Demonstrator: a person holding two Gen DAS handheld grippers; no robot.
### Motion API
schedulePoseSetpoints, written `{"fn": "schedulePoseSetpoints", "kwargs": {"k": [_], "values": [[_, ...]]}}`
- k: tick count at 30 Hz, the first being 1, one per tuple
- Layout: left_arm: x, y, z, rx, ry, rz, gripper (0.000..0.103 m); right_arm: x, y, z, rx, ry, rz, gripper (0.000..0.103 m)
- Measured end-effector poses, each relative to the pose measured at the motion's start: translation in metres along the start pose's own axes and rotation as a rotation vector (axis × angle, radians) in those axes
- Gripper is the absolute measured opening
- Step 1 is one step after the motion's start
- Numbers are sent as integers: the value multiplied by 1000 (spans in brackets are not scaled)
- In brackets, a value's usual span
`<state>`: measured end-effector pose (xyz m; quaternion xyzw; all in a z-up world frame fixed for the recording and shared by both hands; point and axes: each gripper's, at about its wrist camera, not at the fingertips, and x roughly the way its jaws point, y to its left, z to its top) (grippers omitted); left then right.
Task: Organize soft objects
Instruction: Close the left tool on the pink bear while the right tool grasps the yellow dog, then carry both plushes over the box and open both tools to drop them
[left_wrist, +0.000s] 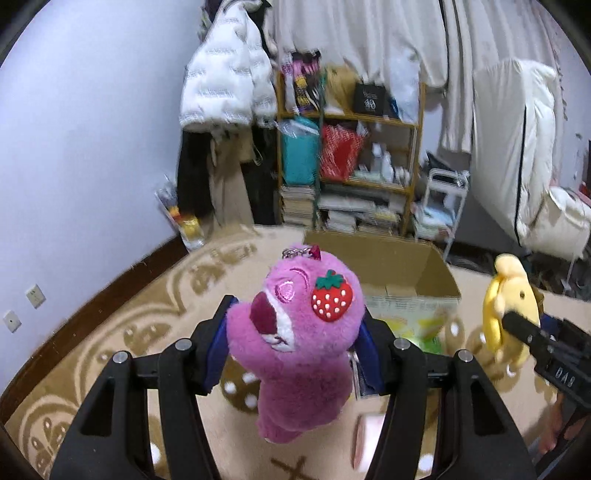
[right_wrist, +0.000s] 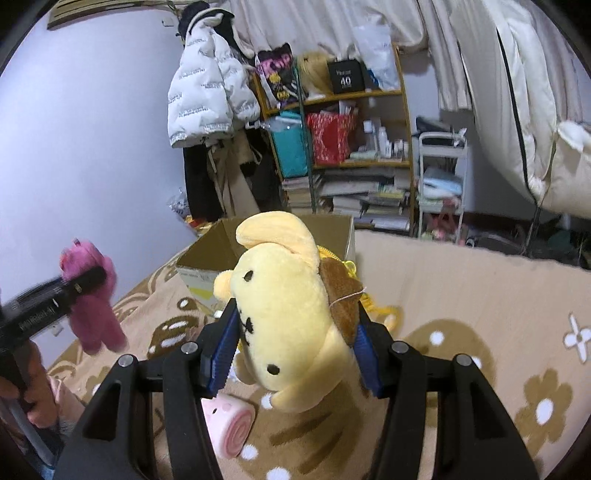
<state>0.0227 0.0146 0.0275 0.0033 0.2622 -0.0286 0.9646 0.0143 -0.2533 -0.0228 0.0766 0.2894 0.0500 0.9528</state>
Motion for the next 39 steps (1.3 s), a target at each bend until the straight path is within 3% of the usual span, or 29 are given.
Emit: {"fn": "schedulePoseSetpoints", "kwargs": {"k": [18,28,39], "values": [[7,-1,56,-21,-81,-53,59,3,8,34,-5,-116,-17,60],[36,-25,75,49,-61,-71,59,26,14,58,-32,-138,-17,60],[82,-39,70,92,-26,-125,59,65,13,68,-72,-117,-27,60]]}}
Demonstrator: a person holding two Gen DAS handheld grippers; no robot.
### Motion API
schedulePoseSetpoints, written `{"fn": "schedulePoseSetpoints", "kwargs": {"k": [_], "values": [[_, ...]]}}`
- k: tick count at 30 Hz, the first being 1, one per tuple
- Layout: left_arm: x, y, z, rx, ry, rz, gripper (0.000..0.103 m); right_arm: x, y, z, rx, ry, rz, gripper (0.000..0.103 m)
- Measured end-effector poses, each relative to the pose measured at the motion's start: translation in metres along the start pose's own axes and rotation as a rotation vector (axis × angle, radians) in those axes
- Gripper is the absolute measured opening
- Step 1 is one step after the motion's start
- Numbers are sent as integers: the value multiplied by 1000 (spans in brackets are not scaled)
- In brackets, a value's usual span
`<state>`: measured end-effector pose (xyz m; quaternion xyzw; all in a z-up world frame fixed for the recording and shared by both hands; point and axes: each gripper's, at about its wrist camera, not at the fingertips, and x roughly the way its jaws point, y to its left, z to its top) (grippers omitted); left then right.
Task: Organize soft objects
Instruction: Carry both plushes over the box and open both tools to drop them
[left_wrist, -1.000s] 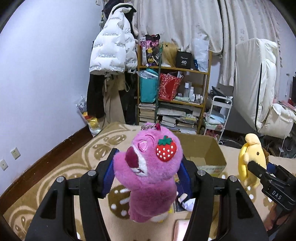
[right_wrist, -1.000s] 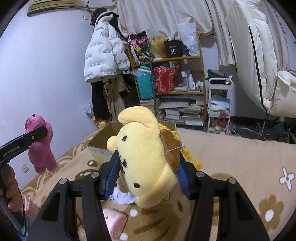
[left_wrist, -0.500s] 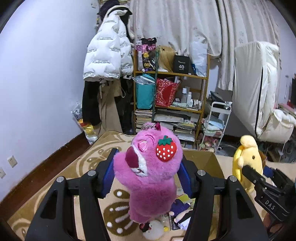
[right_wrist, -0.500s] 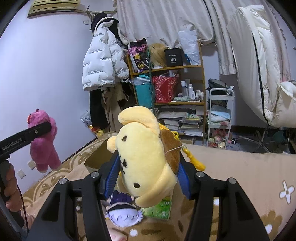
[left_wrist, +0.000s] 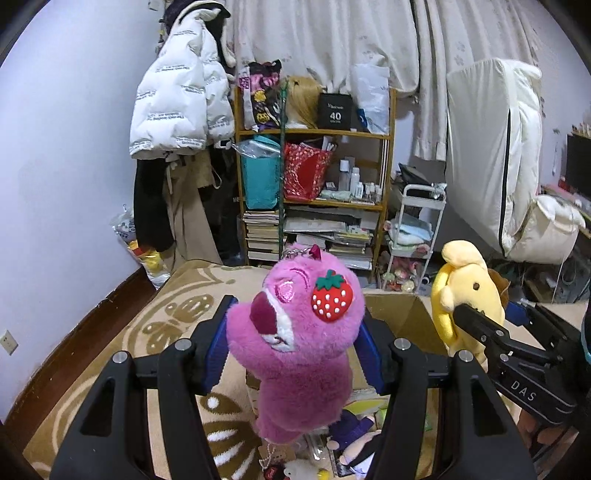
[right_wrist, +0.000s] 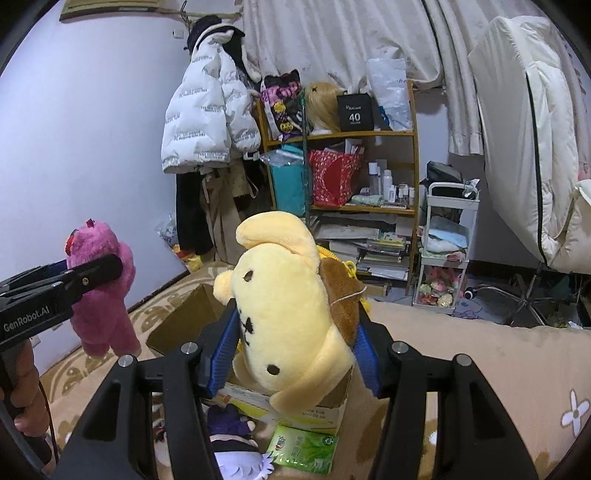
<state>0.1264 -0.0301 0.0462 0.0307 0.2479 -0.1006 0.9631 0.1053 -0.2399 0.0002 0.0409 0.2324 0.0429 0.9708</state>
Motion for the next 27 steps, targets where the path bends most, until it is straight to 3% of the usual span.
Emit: {"fn": "schedulePoseSetpoints", "kwargs": {"k": [13,23,27], "values": [[49,13,-10,-74,43,-21,59,48,-13,-15,12,78,12,60],[74,7,-22,-74,87,-43,62,63,-18,-22,1,81,4,64],[80,8,-23,-84,112,-38,70,67,-22,-24,16,99,15,65]]}}
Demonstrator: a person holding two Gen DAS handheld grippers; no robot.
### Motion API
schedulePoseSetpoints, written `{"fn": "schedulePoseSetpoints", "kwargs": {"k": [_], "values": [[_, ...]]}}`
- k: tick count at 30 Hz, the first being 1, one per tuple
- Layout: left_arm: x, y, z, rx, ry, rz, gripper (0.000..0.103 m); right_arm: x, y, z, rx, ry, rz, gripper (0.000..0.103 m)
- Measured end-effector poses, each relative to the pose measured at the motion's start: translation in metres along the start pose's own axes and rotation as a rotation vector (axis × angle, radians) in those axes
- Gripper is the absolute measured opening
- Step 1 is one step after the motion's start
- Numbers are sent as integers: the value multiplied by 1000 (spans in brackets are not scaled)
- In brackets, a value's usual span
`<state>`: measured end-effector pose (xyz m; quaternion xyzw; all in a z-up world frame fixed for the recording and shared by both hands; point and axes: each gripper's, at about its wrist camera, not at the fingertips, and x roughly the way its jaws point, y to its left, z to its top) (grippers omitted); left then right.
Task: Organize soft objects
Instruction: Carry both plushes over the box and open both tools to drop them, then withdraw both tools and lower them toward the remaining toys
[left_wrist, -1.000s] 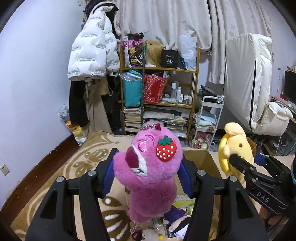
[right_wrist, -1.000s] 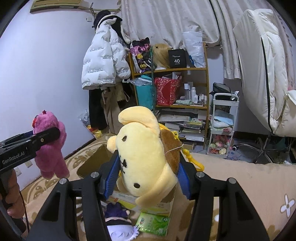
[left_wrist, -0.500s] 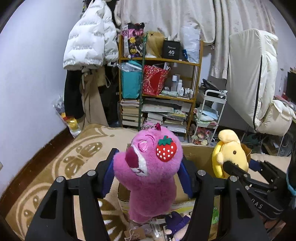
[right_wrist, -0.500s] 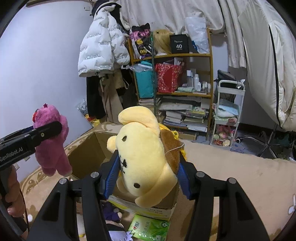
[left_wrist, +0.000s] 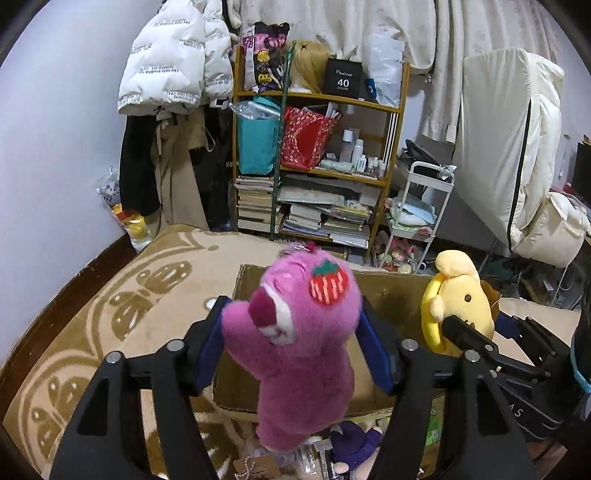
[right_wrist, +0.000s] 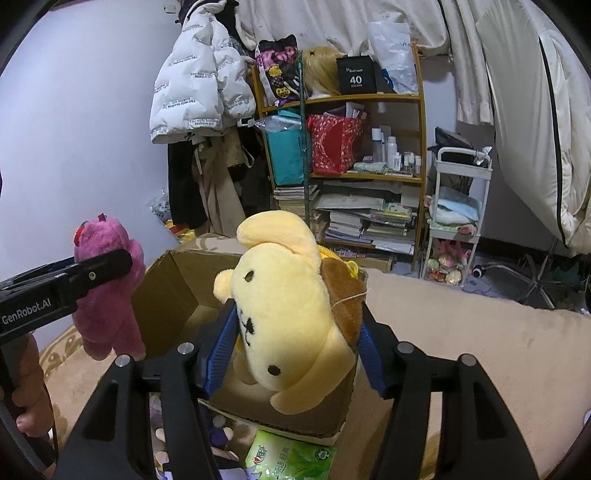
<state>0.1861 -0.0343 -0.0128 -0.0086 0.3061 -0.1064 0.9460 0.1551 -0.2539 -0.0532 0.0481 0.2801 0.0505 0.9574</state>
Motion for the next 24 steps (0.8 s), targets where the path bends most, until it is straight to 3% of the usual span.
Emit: {"fn": "schedulePoseSetpoints", "kwargs": {"k": [9,14,18,21,24], "values": [[1,4,-5,-3,27,21,82,1,-2,-3,15,24,22,72],[-2,5,-8,1,52,39,85,-3,-3,-3,30,29,37,83],[-13,5,-10,-4,41,69,95,-7,-3,-4,34,29,35,91],[-23,6,-12,-5,38,80,96,-16,-3,-5,36,22,33,92],[-33,4,-14,-8,45,87,96,-27,-2,-6,41,14,32,100]]}}
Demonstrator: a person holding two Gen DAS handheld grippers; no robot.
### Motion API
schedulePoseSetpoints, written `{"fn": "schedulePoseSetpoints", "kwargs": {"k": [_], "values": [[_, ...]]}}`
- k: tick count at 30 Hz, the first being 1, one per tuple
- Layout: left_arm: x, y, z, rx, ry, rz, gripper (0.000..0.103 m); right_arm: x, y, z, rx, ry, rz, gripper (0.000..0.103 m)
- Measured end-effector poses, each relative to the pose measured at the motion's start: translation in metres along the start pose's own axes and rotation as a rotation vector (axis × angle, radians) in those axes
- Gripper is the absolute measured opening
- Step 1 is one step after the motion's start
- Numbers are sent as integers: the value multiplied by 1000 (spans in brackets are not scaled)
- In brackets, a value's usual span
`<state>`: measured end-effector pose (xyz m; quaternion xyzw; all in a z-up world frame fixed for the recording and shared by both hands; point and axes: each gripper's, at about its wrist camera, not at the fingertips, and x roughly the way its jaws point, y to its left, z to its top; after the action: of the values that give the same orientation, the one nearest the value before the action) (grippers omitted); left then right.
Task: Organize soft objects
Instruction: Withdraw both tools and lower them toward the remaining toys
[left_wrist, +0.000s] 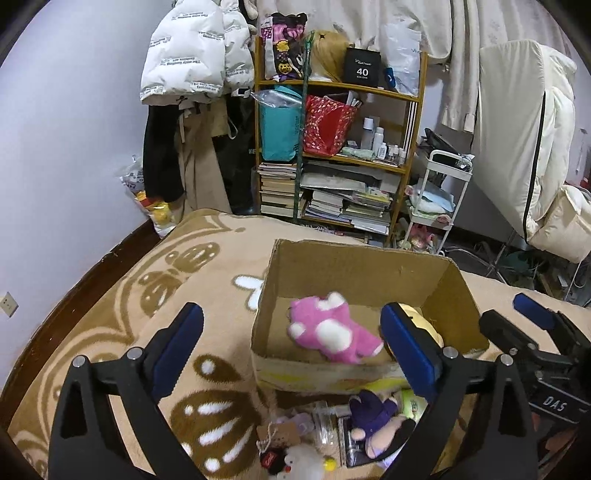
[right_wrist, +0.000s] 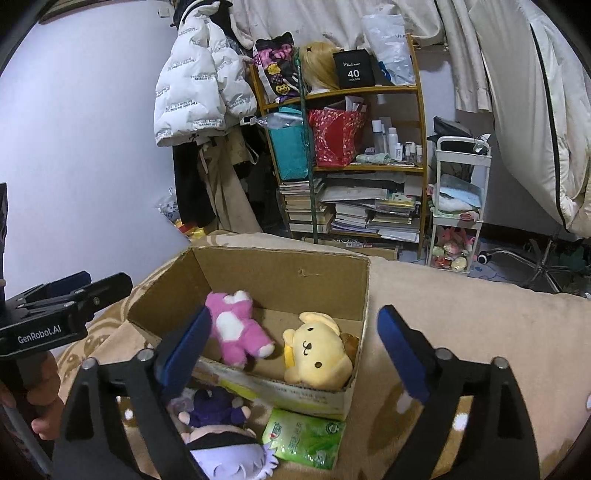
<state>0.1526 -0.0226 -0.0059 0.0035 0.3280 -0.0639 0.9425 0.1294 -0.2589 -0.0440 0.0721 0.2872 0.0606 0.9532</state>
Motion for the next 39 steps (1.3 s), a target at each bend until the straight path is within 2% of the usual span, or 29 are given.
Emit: {"fn": "schedulePoseSetpoints", "kwargs": {"k": [3,10,16,27,32,39], "values": [[-10,-1,-4,2,8,10,102,-13,1,-1,10,-12,-2,101],[-38,-9,-15,74,47,58,102,-42,2,-2,9,-20,1,101],[-60,-15,-28,93,75,51,102,-67,1,-7,22,-4,-2,101],[-69,-30,-58,123,210,32,102,-81,-12,-26,101,122,-2,101],[-54,-31,-72,104,304,-24,102,-72,-17,-38,111,202,1,101],[-27,-28,-86,77,412,-60,102,-50,-16,-51,96,290,-2,101]]}}
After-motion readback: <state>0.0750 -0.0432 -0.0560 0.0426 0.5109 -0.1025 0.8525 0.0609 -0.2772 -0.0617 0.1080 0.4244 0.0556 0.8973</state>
